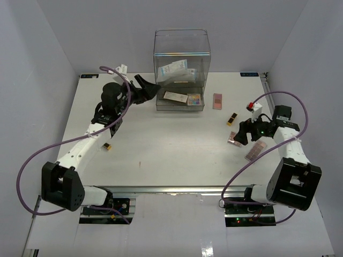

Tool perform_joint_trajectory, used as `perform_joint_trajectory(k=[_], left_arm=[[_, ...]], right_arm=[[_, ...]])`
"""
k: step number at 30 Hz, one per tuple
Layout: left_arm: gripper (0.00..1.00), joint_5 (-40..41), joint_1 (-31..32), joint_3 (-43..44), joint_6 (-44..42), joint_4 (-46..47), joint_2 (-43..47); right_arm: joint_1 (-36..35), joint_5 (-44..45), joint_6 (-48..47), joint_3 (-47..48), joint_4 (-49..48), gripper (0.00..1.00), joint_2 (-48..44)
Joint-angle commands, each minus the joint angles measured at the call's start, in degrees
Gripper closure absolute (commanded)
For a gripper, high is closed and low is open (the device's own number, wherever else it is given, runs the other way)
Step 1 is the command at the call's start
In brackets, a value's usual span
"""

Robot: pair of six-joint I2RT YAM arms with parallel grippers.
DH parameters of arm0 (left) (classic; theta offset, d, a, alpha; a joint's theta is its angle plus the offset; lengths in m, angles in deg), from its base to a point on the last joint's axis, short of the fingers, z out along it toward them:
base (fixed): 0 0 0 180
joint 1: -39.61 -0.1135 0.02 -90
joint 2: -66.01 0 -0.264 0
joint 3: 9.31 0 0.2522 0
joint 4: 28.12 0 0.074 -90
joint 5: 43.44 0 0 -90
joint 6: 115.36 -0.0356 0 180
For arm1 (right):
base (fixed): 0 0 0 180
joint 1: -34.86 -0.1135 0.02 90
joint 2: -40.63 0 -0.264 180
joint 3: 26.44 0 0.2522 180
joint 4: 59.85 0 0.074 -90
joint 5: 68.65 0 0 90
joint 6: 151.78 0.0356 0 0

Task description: Organize the makeup

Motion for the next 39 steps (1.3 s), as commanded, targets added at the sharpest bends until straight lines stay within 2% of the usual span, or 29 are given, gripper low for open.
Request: perform_joint_trajectory(k=[1, 3, 7, 8, 10, 15, 24, 39], left_arm=[[0.02, -5.32, -0.56, -4.09, -22.43, -12.06, 4.27], [0.02, -4.39, -0.56, -7.69, -24.28, -11.08, 7.41], [0.02, -0.29, -0.56, -9.22, -28.88, -13.64, 12.16], [0.02, 1.16, -0.56, -9.91, -29.32, -13.89, 13.31], [0.02, 2.55, -0.56, -11.55, -30.30, -13.37, 16.74], [0.02, 5.51, -0.56, -14.54, -31.83, -11.98, 22.36], [0.02, 5.63, -0.56, -14.46, -32.21, -12.06, 21.96], [0.02, 5.71, -0.56, -14.64, -32.31, -11.97, 20.81]], right_arm=[[-10.44, 23.73, 8.35, 0.59, -5.85, 0.10, 1.73], [-14.74, 29.39, 10.29, 0.88, -6.82, 0.10, 2.83], [-19.58, 28.65, 4.05, 1.48, -5.58, 0.10, 4.33], [-19.51, 24.71, 0.04, 1.73, -4.14, 0.10, 4.34], [-19.51, 23.33, -7.43, 2.47, -2.60, 0.10, 4.81], [-19.51, 24.00, -14.45, 6.99, 1.68, 0.10, 9.77], [-19.51, 26.38, -18.91, 9.47, 2.71, 0.10, 17.53], [-18.46, 30.32, -22.18, 9.31, 0.34, 0.10, 20.06]])
